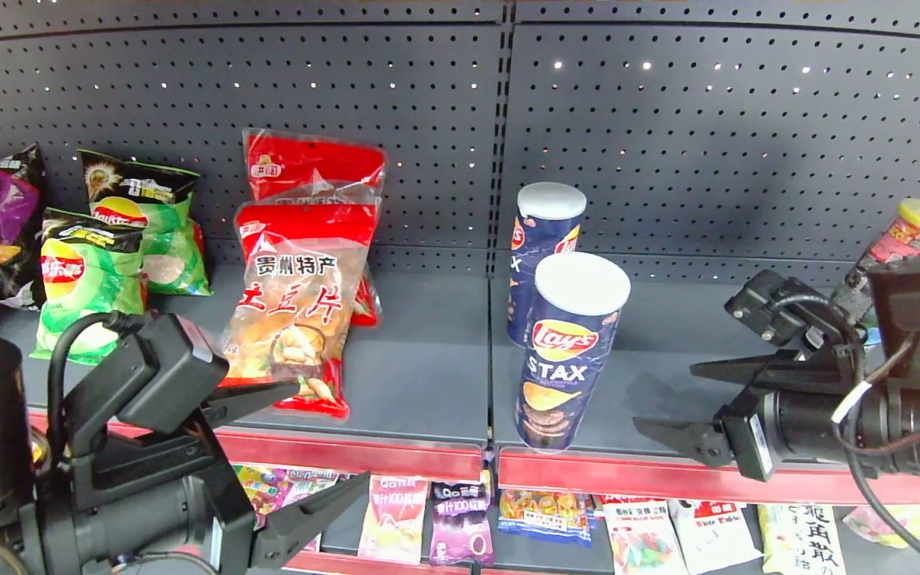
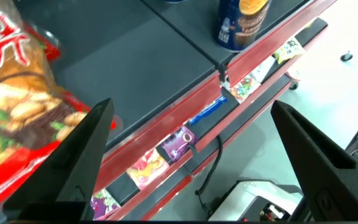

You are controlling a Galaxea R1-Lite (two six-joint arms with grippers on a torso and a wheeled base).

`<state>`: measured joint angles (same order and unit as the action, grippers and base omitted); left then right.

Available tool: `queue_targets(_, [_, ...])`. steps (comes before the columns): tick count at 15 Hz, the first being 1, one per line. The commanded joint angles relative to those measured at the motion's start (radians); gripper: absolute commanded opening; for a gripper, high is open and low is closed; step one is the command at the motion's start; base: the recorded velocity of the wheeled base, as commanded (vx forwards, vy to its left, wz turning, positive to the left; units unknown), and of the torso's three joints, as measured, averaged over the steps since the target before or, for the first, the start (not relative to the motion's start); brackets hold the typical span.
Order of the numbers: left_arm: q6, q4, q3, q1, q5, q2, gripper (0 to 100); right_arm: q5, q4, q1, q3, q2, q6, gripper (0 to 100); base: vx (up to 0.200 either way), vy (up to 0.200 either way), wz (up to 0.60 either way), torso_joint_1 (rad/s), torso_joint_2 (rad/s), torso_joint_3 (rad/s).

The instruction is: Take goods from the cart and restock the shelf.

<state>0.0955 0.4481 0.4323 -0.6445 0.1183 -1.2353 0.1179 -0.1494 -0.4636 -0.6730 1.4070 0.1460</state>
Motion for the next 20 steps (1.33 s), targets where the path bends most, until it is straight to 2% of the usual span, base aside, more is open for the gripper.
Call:
queue_targets(1, [0.000, -0.002, -0.050, 0.000, -0.019, 0.077, 100, 0.000, -0.001, -0.047, 0.009, 0.004, -0.002, 100, 0.000, 0.000, 0.00, 0.000, 0.00, 0.000])
queue_targets(4, [0.000, -0.008, -0.127, 0.002, -0.068, 0.194, 100, 0.000, -0.009, -0.079, 0.000, 0.072, 0.000, 100, 0.000, 0.000, 0.00, 0.000, 0.00, 0.000])
queue_targets(6, [-0.002, -0.008, -0.133, 0.014, -0.078, 0.215, 100, 0.000, -0.010, -0.081, -0.010, 0.104, -0.002, 100, 0.000, 0.000, 0.00, 0.000, 0.00, 0.000])
queue_targets(8, [-0.002, -0.014, -0.126, 0.045, -0.077, 0.218, 100, 0.002, -0.010, -0.082, -0.014, 0.128, 0.001, 100, 0.000, 0.000, 0.00, 0.000, 0.00, 0.000])
queue_targets(11, [-0.002, -0.014, -0.127, 0.046, -0.075, 0.215, 100, 0.000, -0.012, -0.081, -0.016, 0.161, 0.000, 100, 0.000, 0.000, 0.00, 0.000, 0.00, 0.000])
queue_targets(20, [-0.008, -0.014, -0.129, 0.048, -0.072, 0.214, 100, -0.010, -0.012, -0.072, -0.132, 0.270, -0.005, 100, 0.000, 0.000, 0.00, 0.000, 0.00, 0.000])
